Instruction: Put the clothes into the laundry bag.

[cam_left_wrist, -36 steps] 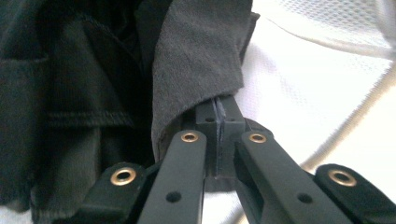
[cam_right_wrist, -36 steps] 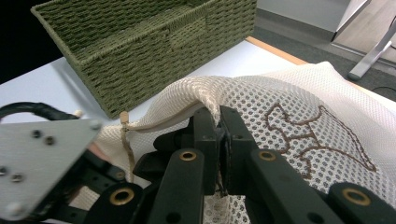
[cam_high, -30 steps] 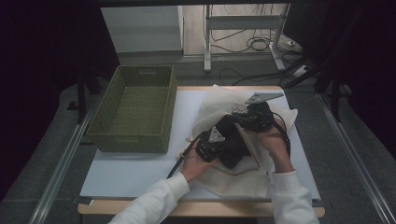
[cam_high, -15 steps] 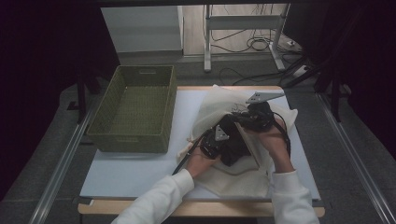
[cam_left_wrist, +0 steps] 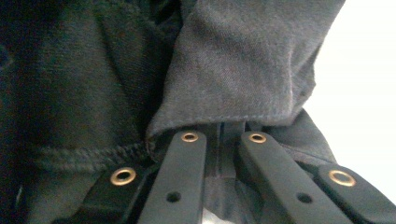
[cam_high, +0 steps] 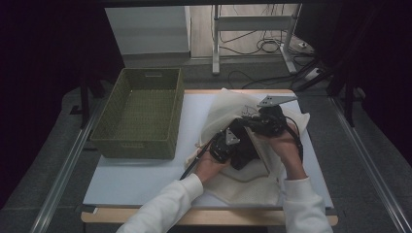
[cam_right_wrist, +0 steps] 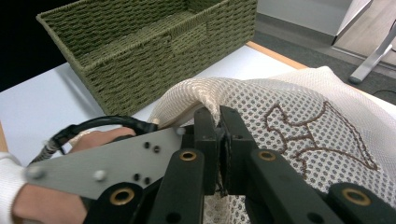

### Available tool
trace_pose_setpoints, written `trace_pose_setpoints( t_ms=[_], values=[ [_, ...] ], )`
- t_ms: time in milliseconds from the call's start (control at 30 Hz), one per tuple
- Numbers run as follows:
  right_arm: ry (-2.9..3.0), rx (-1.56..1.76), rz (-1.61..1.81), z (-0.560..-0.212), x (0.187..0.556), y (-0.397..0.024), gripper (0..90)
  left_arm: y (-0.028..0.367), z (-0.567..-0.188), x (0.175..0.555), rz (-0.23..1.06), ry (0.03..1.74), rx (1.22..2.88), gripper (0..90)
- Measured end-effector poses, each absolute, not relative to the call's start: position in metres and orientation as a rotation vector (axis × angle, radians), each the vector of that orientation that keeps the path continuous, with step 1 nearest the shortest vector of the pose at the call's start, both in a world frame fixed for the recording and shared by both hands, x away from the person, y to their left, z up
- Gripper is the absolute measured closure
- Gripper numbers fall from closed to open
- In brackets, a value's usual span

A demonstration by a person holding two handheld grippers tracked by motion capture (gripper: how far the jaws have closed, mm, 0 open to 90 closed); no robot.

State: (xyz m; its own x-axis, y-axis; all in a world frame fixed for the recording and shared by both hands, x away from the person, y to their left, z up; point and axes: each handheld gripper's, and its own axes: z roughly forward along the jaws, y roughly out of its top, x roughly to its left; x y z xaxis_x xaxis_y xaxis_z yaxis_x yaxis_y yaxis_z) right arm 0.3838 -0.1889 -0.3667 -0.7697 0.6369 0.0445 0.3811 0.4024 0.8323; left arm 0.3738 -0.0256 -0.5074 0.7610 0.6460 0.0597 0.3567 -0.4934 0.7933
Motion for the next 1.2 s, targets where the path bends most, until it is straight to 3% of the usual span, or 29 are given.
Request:
trace_pose_setpoints(
  t_ms=[467,1200],
  values=[
    [2.397,0.888,1.289,-0.369,0.384,-0.186,86.5,0.002,-0.496,0.341,0.306,0.702,2.074,90.0],
    [2.443,0.858,1.253,-0.374,0.377,-0.179,86.4,0.073,-0.491,0.302,0.277,0.712,2.036,90.0]
  ],
)
